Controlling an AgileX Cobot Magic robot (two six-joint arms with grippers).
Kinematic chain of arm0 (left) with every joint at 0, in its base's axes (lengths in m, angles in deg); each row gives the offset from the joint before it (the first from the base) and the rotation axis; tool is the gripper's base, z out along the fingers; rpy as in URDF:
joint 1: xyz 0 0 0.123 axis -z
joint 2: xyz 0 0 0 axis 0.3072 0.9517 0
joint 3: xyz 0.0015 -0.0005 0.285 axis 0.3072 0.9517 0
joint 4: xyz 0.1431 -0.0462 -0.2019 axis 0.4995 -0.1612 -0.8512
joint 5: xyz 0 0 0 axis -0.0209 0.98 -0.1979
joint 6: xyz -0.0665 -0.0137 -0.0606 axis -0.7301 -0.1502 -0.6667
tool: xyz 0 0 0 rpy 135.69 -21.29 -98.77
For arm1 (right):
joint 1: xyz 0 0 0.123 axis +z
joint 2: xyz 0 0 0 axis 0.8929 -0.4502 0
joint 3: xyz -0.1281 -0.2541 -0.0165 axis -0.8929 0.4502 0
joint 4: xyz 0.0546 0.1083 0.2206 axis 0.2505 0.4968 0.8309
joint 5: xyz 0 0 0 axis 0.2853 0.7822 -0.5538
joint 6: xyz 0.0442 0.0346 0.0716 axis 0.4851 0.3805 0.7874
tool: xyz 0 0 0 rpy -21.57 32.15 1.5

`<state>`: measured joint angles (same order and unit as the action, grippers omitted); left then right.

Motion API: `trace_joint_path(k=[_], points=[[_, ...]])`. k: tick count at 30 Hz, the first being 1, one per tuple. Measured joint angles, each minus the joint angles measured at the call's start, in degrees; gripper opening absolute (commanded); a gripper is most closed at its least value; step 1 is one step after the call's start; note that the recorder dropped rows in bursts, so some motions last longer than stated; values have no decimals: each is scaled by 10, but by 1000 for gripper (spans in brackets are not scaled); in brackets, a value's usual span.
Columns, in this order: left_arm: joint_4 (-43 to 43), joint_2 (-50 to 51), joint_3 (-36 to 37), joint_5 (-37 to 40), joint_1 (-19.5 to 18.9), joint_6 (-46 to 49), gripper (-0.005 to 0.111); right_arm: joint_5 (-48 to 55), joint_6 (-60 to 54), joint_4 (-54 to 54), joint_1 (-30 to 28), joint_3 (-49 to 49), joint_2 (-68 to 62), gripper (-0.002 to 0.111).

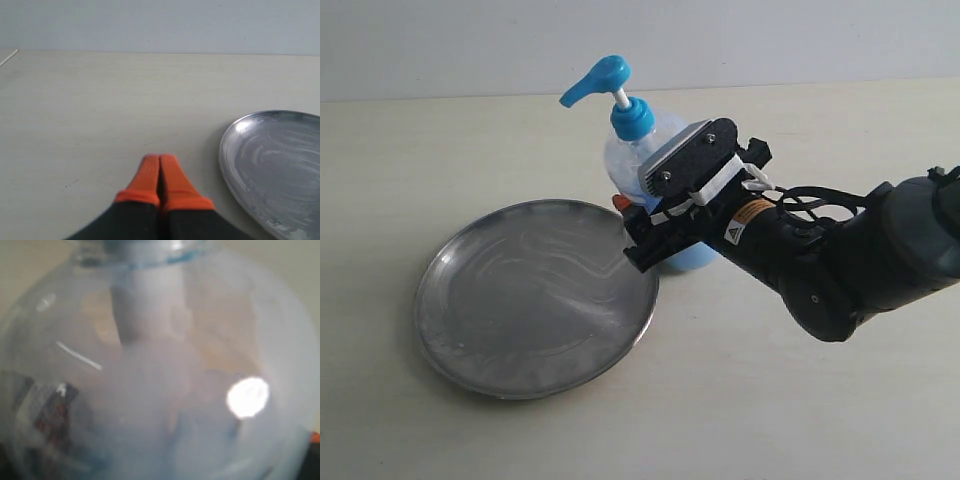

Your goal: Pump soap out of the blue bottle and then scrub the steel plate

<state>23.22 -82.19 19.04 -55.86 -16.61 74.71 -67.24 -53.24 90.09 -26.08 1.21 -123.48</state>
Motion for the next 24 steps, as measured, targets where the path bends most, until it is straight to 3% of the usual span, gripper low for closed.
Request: trace_joint_path(k=[24], points=[[0, 0, 0, 0, 0, 0, 0, 2, 16, 15, 1, 0, 1, 0]])
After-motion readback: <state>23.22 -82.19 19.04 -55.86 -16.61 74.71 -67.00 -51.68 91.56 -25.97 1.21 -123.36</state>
